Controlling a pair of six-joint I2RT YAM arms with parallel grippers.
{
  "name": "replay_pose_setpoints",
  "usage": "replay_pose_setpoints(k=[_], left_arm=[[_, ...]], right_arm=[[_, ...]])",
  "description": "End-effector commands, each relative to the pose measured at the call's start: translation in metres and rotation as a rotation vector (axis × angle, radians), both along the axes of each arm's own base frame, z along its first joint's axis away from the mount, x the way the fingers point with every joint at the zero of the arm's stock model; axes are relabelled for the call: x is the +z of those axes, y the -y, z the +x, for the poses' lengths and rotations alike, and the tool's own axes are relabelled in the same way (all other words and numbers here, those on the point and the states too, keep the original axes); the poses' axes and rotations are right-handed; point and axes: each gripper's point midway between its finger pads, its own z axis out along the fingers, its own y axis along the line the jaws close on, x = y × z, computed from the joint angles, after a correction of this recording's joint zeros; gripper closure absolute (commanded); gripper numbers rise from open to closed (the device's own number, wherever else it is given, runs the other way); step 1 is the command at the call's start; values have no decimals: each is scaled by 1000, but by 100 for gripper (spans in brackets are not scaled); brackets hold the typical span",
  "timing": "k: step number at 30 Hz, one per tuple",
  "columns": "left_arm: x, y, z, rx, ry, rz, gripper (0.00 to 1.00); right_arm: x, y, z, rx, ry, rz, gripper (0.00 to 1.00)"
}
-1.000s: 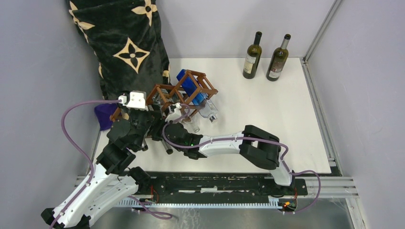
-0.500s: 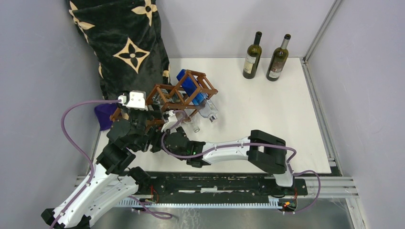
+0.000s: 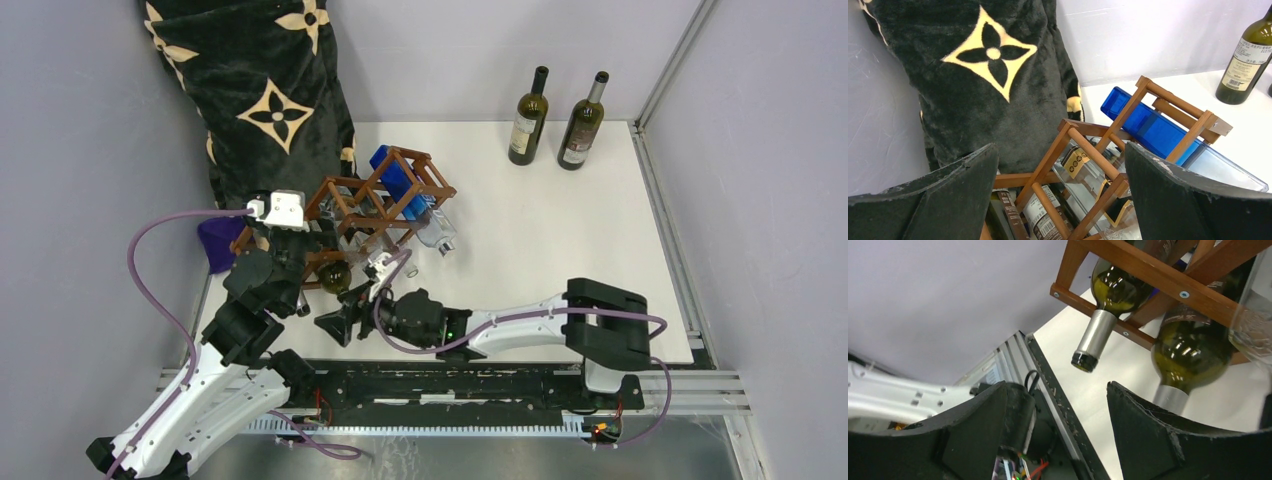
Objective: Put the wine bottle on the wine rack
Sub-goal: Adjust the wine rack at the center of the board.
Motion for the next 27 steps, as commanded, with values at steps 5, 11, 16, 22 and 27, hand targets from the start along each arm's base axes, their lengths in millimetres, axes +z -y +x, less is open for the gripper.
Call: replay_pose_setpoints(k=[5, 11, 16, 22, 27], left_arm=[[23, 9, -6, -63, 10, -133, 0], [24, 16, -28, -148, -104, -235, 0], [13, 24, -47, -218, -196, -349, 0], [-13, 31, -61, -231, -339, -445, 0], [-37, 31, -70, -188, -444, -531, 0]], right_arm=[[66, 54, -20, 28, 325, 84, 22], [51, 100, -31, 58, 436, -1, 22], [38, 153, -20, -39, 506, -83, 22], [41, 197, -6, -132, 578, -154, 21], [31, 221, 3, -192, 600, -198, 18]])
